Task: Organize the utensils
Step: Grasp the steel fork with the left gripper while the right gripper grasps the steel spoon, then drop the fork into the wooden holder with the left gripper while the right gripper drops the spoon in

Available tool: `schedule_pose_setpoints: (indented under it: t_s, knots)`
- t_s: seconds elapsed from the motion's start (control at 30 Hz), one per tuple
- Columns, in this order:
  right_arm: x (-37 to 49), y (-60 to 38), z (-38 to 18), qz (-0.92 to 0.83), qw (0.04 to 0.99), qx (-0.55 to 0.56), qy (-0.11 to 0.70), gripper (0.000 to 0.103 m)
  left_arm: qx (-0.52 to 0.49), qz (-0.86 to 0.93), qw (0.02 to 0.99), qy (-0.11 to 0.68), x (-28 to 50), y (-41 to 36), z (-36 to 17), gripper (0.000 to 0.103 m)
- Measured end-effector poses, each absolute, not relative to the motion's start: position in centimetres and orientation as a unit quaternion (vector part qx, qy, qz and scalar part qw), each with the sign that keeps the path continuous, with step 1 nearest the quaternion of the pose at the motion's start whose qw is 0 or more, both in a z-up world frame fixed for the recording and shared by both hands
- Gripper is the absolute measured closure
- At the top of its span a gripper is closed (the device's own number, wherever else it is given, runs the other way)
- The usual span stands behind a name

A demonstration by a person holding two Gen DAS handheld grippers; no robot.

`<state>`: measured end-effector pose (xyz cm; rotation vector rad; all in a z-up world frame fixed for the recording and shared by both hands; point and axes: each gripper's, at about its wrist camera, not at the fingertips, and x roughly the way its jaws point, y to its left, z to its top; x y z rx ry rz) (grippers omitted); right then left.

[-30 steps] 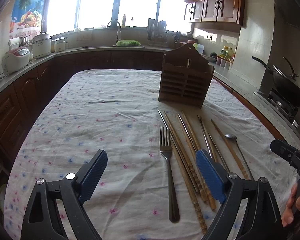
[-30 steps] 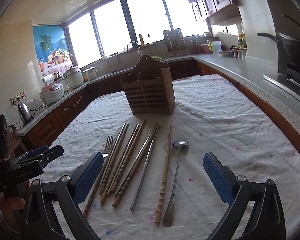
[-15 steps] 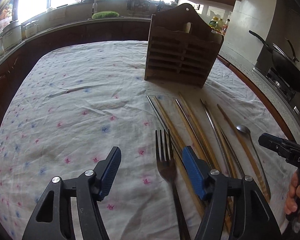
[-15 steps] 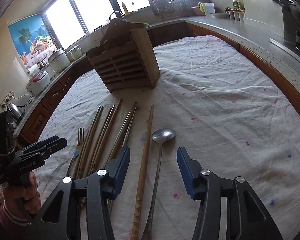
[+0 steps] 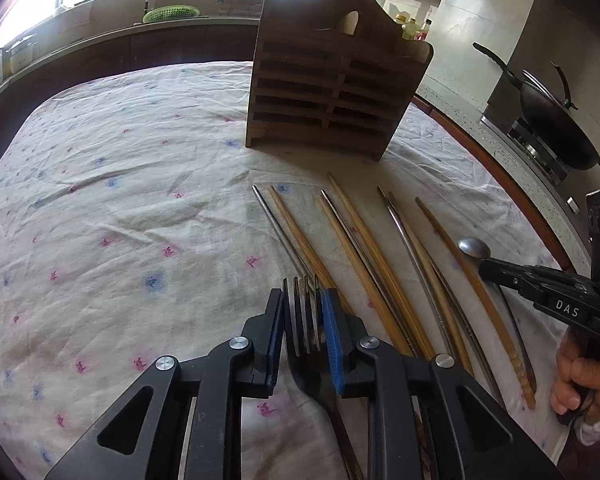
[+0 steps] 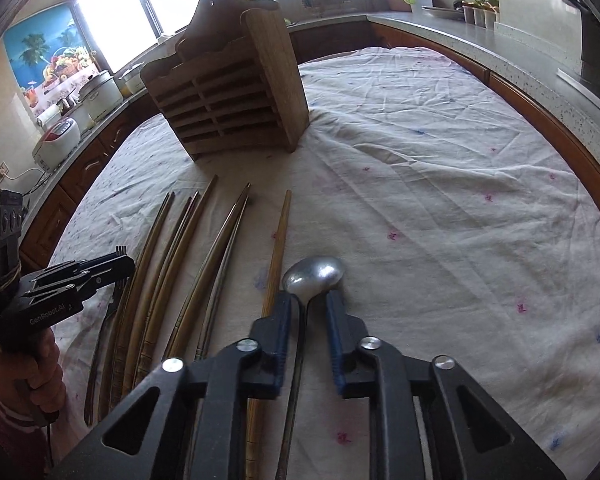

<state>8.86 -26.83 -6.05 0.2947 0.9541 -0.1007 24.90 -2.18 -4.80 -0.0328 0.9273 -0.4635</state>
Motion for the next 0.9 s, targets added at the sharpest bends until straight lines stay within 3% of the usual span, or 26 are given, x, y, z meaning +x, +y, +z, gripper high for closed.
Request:
schedule_pose_setpoints:
  t_s: [0.5,0.6,0.63,0.9]
  knots:
    - [6.1,-26.4,-0.3,-0.026,0.909,0.162,0.383,0.1,-0.057,-0.212,0.905,0.364,17.7,2.0,2.0,0.089]
    - [5.7,-26.0,1.2,-0.019,0.916,0.162,0.367,0.101,-0.061,-0.212,0.913,0.344,15.7,3.1,3.7,0.093]
    - [5.6,-25.9,1.6,-0.016,0.918,0.161,0.361,0.101,-0.063,-0.212,0.915,0.338,15.1,3.5,4.1,0.102]
    - [5.3,-24.9,4.3,-0.002,0.933,0.15,0.328,0.101,-0.074,-0.205,0.928,0.303,11.0,5.4,6.9,0.103]
